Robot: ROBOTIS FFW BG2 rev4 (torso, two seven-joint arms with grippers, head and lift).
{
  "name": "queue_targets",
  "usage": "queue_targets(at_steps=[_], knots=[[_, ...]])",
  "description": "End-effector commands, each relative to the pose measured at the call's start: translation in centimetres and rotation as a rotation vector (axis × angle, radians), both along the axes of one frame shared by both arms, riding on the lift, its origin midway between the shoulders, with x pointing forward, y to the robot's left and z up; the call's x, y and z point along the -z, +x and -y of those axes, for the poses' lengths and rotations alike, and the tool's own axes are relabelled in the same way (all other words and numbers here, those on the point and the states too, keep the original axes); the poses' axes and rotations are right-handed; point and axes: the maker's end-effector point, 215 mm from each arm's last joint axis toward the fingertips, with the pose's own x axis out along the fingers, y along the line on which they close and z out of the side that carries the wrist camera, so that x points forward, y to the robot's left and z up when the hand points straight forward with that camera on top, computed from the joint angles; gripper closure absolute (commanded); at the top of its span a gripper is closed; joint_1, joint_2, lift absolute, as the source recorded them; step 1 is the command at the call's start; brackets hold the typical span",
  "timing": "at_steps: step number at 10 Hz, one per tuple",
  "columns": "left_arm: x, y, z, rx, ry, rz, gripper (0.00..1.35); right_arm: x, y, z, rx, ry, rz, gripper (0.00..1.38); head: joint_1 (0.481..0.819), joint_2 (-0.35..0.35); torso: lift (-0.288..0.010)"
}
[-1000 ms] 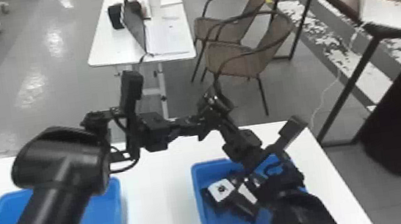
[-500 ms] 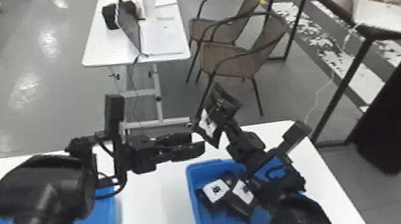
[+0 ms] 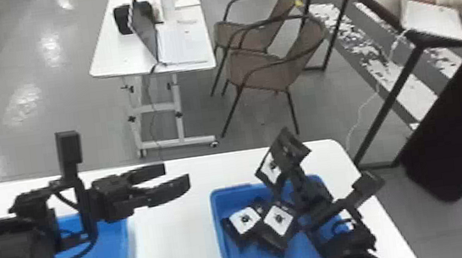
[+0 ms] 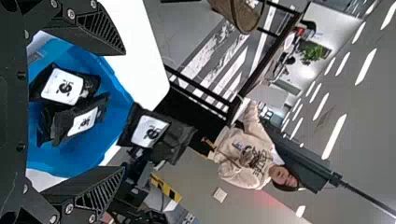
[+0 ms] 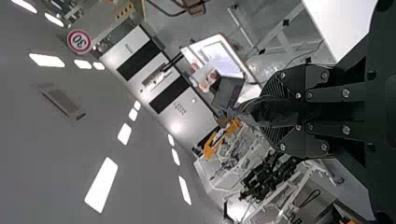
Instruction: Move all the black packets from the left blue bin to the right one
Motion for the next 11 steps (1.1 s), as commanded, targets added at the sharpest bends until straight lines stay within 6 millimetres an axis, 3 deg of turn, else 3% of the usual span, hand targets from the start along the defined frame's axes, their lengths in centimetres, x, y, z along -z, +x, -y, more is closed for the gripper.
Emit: queue_targets(at_steps=[1, 2, 4, 5, 6, 7, 9, 11], knots=[[-0.6, 0.5, -3.5, -0.077, 0.009, 0.019, 0.16, 4.0, -1.5, 1.0, 0.026, 0.04, -0.08, 1.2, 0.695, -0.203, 0.0], [-0.9, 0.9, -5.6, -0.123, 0.017, 0.029, 0.16, 5.7, -2.1, 1.3, 0.037, 0.061, -0.116, 1.2, 0.695, -0.191, 0.0], [-0.8, 1.0, -8.8, -0.207, 0.026, 0.03, 0.0, 8.2, -3.0, 2.2, 0.066, 0.084, -0.167, 1.16, 0.695, -0.153, 0.0], [-0.8, 0.8, -9.5, -0.225, 0.02, 0.03, 0.0, 8.7, -3.2, 3.0, 0.087, 0.079, -0.184, 0.89, 0.695, -0.14, 0.0], [-0.8, 0.6, -10.2, -0.237, 0.011, 0.027, 0.0, 8.5, -3.4, 4.0, 0.119, 0.043, -0.185, 0.37, 0.695, -0.137, 0.0], [-1.1, 0.7, -10.7, -0.248, 0.009, 0.032, 0.09, 8.6, -3.8, 4.8, 0.151, 0.02, -0.202, 0.0, 0.695, -0.138, 0.0], [-1.8, 1.0, -11.3, -0.265, -0.012, 0.038, 0.26, 9.1, -5.3, 5.8, 0.207, -0.013, -0.248, 0.2, 0.695, -0.149, 0.0], [-1.9, 0.9, -11.9, -0.282, -0.017, 0.031, 0.27, 8.8, -5.4, 5.0, 0.17, -0.084, -0.248, 0.33, 0.695, -0.15, 0.0]])
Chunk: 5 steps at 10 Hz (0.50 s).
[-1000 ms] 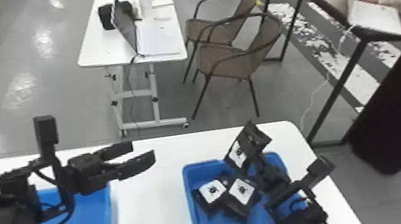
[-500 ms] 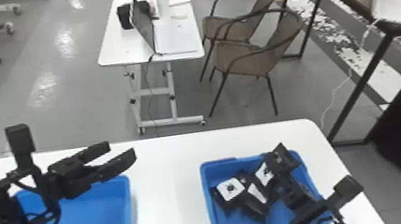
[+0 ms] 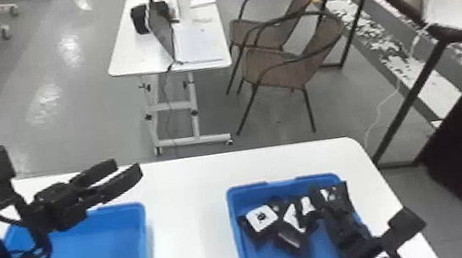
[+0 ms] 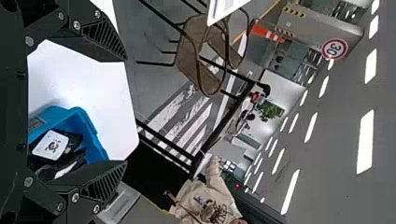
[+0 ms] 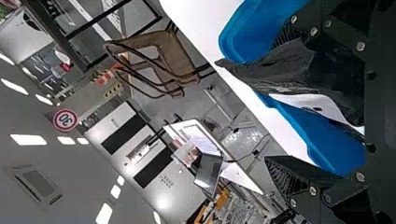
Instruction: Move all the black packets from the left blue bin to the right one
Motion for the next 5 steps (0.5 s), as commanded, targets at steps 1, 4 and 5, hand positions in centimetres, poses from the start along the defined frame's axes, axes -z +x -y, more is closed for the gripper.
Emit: queue_targets(at_steps=[1, 4, 5], knots=[[-0.2, 0.1, -0.1, -0.002, -0.008, 0.002, 0.28, -0.8, 0.5, -0.8, -0.046, -0.082, -0.006, 0.34, 0.695, -0.142, 0.0], [-0.4, 0.1, 0.3, 0.005, -0.008, 0.004, 0.28, -1.5, 1.8, -1.3, -0.292, -0.534, -0.205, 0.34, 0.695, -0.125, 0.0], [-0.3, 0.1, 0.2, 0.002, -0.009, 0.0, 0.28, -2.5, 2.1, -0.3, -0.29, -0.639, -0.228, 0.34, 0.695, -0.121, 0.0]])
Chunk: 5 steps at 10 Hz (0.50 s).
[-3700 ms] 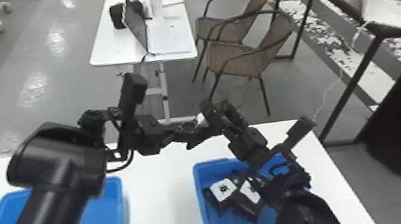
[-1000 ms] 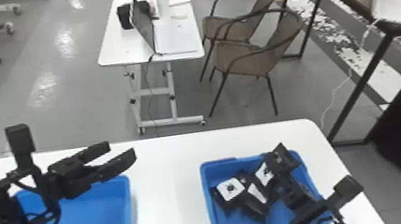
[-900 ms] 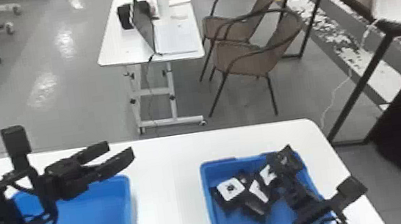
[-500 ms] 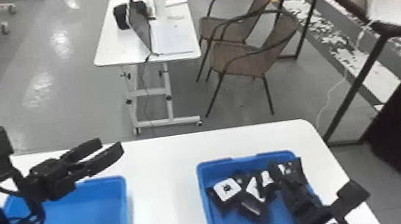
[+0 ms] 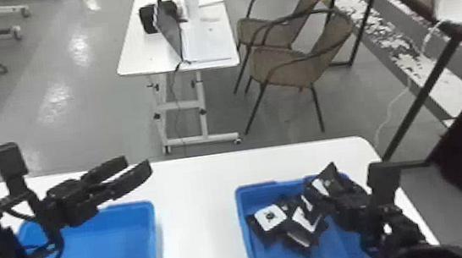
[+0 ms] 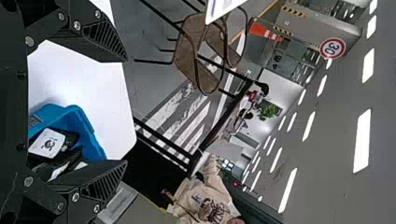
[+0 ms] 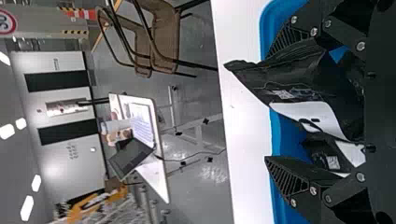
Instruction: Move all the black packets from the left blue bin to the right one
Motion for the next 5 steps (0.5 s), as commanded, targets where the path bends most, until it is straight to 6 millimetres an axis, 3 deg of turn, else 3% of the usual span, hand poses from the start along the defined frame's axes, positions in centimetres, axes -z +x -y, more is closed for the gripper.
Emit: queue_targets(at_steps=[1, 3, 5], knots=[[0.0, 0.0, -0.1, -0.003, -0.001, -0.002, 0.27, -1.7, 0.1, 3.2, 0.022, -0.171, -0.011, 0.34, 0.695, -0.124, 0.0], [0.1, 0.1, -0.1, -0.006, 0.003, 0.0, 0.27, -2.6, -1.1, 6.9, 0.079, -0.218, 0.025, 0.34, 0.695, -0.171, 0.0], [0.6, 0.4, -2.7, -0.059, 0.096, 0.065, 0.27, -4.0, -3.1, 6.6, 0.114, -0.14, 0.189, 0.34, 0.695, -0.2, 0.0]])
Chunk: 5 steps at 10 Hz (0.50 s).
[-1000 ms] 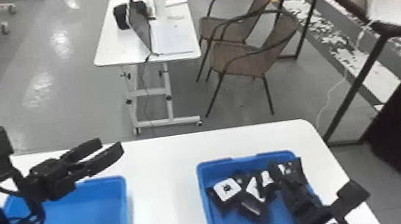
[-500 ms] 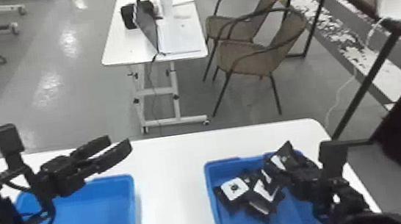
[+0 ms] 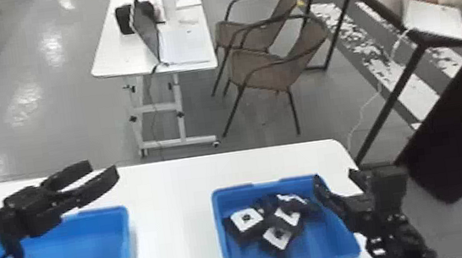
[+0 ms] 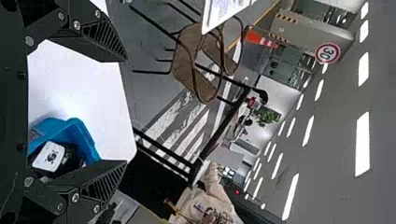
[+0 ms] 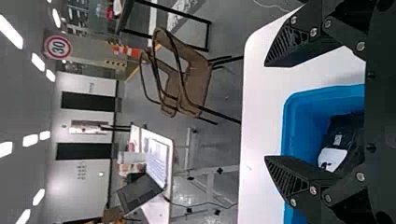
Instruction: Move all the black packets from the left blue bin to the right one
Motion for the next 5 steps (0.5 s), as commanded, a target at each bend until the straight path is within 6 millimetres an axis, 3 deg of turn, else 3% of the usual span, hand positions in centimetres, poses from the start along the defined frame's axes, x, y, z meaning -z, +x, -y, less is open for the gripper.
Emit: queue_targets(at_steps=[1, 3, 4, 5], knots=[[0.8, -0.6, -2.3, -0.045, 0.081, 0.057, 0.28, -0.7, -2.5, -0.7, -0.005, 0.034, 0.096, 0.34, 0.695, -0.191, 0.0], [3.3, -3.5, -5.1, -0.162, 0.155, 0.053, 0.28, -2.5, -5.5, -1.6, -0.02, 0.037, 0.183, 0.34, 0.695, -0.149, 0.0], [4.4, -5.1, -6.0, -0.221, 0.162, 0.043, 0.21, -3.2, -6.5, -2.3, -0.037, 0.029, 0.198, 0.34, 0.695, -0.14, 0.0], [5.3, -6.5, -6.1, -0.243, 0.16, 0.028, 0.0, -3.5, -7.8, -3.0, -0.052, 0.018, 0.194, 0.34, 0.695, -0.122, 0.0]])
